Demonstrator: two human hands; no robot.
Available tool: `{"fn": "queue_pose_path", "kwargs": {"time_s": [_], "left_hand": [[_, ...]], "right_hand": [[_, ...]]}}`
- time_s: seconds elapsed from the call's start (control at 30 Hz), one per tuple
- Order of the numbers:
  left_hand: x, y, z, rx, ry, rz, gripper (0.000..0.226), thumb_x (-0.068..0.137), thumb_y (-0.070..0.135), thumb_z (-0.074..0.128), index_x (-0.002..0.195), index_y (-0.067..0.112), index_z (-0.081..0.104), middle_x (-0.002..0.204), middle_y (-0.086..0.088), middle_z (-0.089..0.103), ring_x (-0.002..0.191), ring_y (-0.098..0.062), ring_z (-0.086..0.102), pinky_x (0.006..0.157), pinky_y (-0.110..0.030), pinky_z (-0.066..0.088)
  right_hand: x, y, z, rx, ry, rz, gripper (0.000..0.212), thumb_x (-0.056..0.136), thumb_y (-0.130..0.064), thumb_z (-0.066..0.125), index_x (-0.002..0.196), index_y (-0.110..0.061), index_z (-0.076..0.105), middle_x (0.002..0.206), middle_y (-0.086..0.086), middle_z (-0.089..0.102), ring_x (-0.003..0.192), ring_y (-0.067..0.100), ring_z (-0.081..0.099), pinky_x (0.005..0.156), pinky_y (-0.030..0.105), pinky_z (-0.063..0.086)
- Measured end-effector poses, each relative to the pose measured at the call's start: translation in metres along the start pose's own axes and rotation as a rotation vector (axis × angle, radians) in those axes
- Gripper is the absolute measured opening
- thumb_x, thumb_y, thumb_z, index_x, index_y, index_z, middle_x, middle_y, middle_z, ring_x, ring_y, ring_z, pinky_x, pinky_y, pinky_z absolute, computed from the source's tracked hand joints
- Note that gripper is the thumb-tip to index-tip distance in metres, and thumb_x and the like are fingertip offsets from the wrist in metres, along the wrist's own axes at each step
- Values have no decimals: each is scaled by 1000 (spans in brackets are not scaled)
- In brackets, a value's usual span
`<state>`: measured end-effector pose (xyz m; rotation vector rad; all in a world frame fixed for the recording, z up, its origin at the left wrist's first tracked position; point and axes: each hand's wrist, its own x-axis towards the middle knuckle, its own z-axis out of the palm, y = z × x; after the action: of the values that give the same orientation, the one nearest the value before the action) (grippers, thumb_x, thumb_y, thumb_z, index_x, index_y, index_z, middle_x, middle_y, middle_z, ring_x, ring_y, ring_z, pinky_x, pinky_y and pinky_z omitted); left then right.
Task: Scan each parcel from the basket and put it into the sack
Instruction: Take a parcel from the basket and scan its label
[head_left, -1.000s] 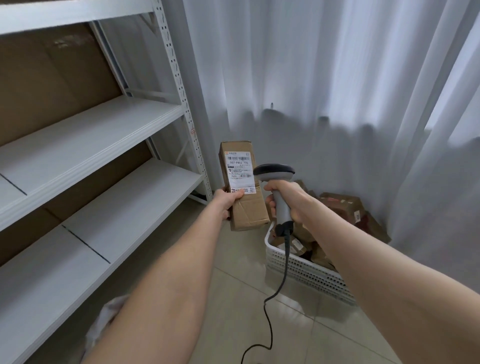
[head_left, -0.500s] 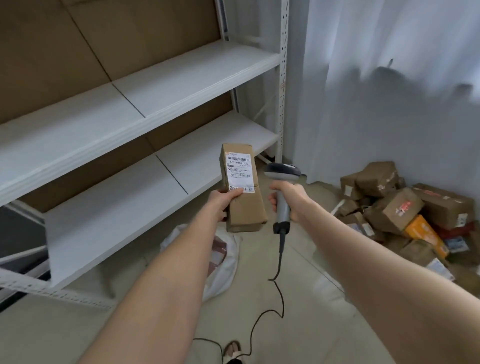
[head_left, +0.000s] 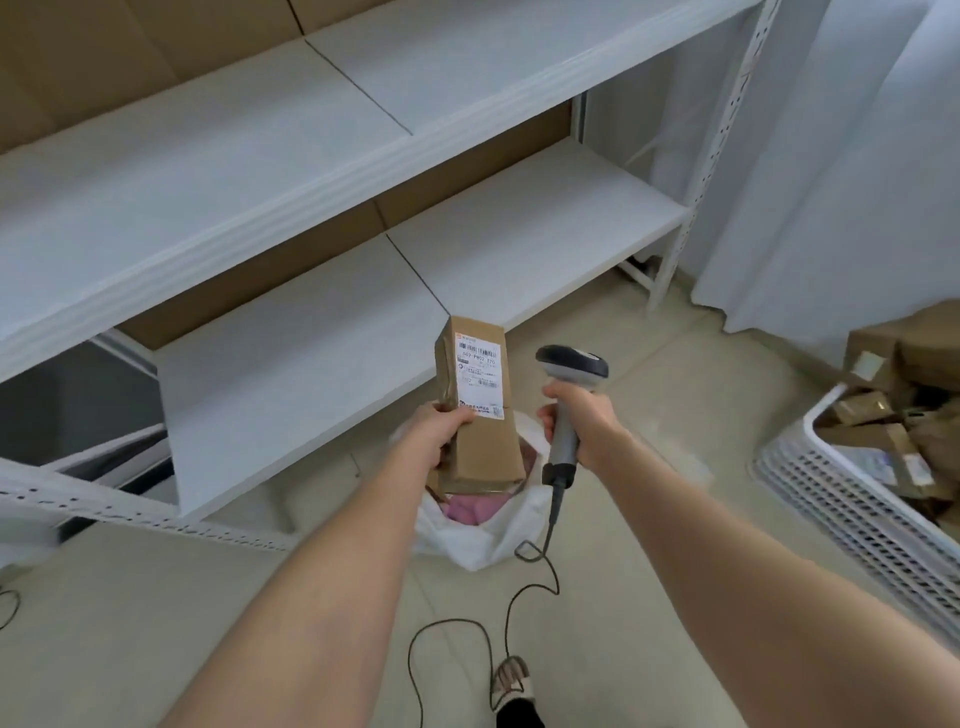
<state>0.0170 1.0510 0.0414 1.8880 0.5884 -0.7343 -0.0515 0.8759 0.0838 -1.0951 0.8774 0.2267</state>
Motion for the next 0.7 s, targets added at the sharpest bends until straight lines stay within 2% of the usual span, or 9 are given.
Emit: {"fn": "queue_pose_path", "kwargs": {"time_s": [0.17,0.23,0.33,0.43,0.53,0.63,0.7], "left_hand": [[81,-48,10,60,18,-48,39,82,20,69,118,10,59,103,-6,67,94,-25,62,79,-34,51],[120,-71,22,85,39,-65,46,80,23,72,122,11,58,109,-6,67,99,-27,62,81,-34,51],[180,-108,48,77,52,-78,46,85,15,69,127,5,54,120,-13,63,109,-30,59,83,-32,47],[238,-147,76,109,51,-107,49,86,14,68,131,4,49,123,-14,61,112,-32,58,88,-35,47],[296,-182,99,160,57,-125,48,85,15,69,127,1,50,119,-14,62,109,-33,59,89,-34,48],[353,-214,119,235,72,-120,46,79,20,75,118,2,58,111,-15,66,100,-33,63,92,-43,52],[388,-230,133,293,70,-105,44,80,22,74,116,4,58,114,-15,66,102,-33,62,93,-44,51]], "right_hand": [[79,50,13,12,36,19,5,86,-3,58,86,-3,53,56,12,52,40,17,46,40,21,42],[115,72,13,5,43,39,5,86,-2,58,84,-3,53,55,12,51,39,16,45,39,20,40],[177,111,5,-27,44,62,13,86,-1,56,75,-4,51,54,11,48,39,16,43,39,20,38],[240,154,-6,-50,58,42,14,85,0,56,73,-3,49,56,12,46,38,17,41,40,21,36],[301,193,-14,-41,58,28,11,85,4,55,79,-3,49,56,12,45,36,17,40,39,20,34],[357,229,-22,-56,46,49,10,84,4,55,80,-3,51,56,10,46,40,16,42,40,21,37],[392,249,-27,-58,26,55,10,84,3,55,77,-3,51,53,10,46,40,16,43,42,21,39]]}}
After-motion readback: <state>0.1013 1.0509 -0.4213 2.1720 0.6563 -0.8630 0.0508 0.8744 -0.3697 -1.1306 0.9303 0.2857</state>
